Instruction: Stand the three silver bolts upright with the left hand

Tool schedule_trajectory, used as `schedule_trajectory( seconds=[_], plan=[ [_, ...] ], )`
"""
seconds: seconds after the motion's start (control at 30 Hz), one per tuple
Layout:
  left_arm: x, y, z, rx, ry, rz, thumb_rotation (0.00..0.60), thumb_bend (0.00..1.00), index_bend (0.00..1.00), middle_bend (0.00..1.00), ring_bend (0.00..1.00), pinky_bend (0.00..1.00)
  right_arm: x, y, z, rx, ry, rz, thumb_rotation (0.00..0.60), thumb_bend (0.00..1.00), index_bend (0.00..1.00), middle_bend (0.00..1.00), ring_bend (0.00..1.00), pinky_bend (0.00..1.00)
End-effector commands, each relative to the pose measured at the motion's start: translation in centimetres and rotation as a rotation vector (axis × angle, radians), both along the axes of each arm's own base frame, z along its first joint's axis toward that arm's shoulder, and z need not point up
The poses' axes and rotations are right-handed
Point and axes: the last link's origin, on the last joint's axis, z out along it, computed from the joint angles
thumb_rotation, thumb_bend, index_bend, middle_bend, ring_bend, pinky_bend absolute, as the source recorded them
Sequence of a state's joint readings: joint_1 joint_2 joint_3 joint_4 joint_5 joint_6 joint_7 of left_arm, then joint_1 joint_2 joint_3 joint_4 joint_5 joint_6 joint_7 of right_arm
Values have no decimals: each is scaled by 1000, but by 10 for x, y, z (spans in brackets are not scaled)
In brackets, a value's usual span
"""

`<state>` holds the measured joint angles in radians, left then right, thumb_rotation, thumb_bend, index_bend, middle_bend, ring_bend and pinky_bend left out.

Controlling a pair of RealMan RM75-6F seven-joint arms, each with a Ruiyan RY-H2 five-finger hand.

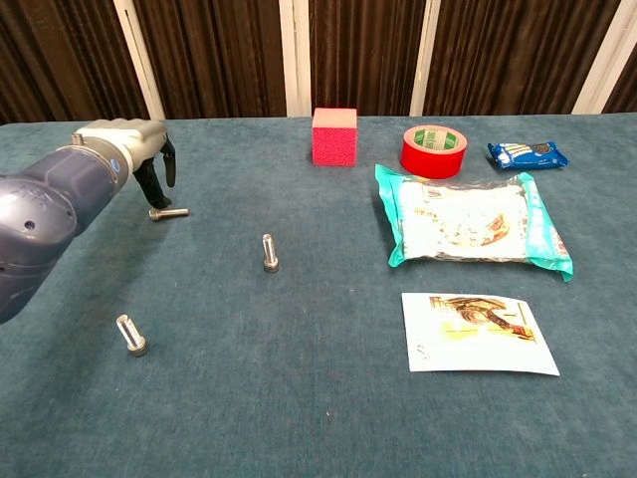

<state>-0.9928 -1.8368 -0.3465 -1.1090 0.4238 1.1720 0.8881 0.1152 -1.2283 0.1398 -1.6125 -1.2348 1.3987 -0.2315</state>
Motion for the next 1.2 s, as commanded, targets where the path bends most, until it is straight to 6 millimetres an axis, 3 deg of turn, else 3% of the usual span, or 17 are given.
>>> schedule_trajectory(
  seconds=[0.03, 0.33, 1.2],
  plan=[
    [-2, 1, 0, 3, 1, 4, 600, 442, 483, 35, 0, 0, 0, 0, 0, 1, 0, 0, 600, 21, 187, 64, 0, 0],
    [-7, 1, -4, -14, -12, 6, 600, 442, 449, 34, 0, 0, 0, 0, -2, 2, 5, -2, 600, 21, 187, 64, 0, 0],
    [-12, 2, -23, -33, 5, -15, 600, 449, 482, 36, 0, 0, -2, -1, -4, 5, 13, -11, 600, 21, 187, 64, 0, 0]
  ],
)
